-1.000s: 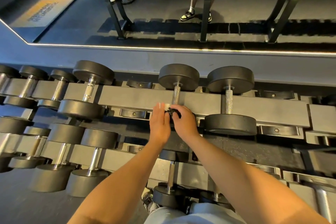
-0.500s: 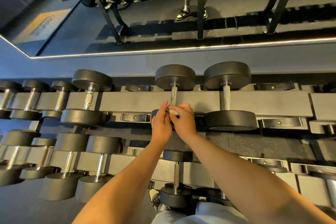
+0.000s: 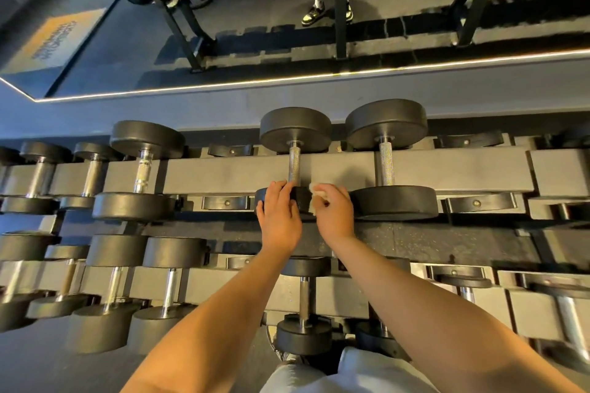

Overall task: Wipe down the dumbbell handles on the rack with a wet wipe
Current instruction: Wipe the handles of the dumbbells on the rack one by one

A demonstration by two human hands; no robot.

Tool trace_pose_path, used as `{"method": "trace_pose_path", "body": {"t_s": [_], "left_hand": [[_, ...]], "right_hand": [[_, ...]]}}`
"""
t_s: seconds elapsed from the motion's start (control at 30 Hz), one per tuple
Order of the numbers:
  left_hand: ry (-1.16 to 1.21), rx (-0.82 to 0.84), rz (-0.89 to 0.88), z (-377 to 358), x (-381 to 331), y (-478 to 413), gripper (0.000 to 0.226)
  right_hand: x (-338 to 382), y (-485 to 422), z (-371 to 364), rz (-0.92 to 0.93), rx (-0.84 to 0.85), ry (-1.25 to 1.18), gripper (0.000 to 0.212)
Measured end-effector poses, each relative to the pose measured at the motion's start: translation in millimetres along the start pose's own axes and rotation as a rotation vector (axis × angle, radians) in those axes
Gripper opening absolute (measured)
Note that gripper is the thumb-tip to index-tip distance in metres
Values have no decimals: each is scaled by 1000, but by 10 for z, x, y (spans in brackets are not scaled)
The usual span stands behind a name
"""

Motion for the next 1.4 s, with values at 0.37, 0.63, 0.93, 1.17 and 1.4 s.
{"method": "trace_pose_path", "body": {"t_s": [0.37, 0.63, 0.93, 1.17, 1.4], "left_hand": [[-185, 35, -91, -47, -55, -163, 29], [-152, 157, 47, -111, 46, -561, 35], [-73, 269, 305, -379, 136, -866, 38], [-113, 171, 375, -298, 183, -861, 39], [-119, 200, 416, -301, 163, -820, 40]], "right_hand": [[-163, -79, 8, -44, -118, 122, 32], [150, -381, -488, 16, 23, 167, 27], [117, -913, -751, -23, 87, 98, 29], [158, -1117, -938, -16, 113, 100, 35], [124, -982, -948, 50, 256, 165, 32]]}}
Point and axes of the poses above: each hand's wrist, its own y-axis away from the middle knuckle, its own z-axis out of the back of the hand, x = y × z, the point moved 10 cm from there along -y, towards the middle knuckle, and after that the axes turned 14 degrees about -x, right-handed, at the moved point
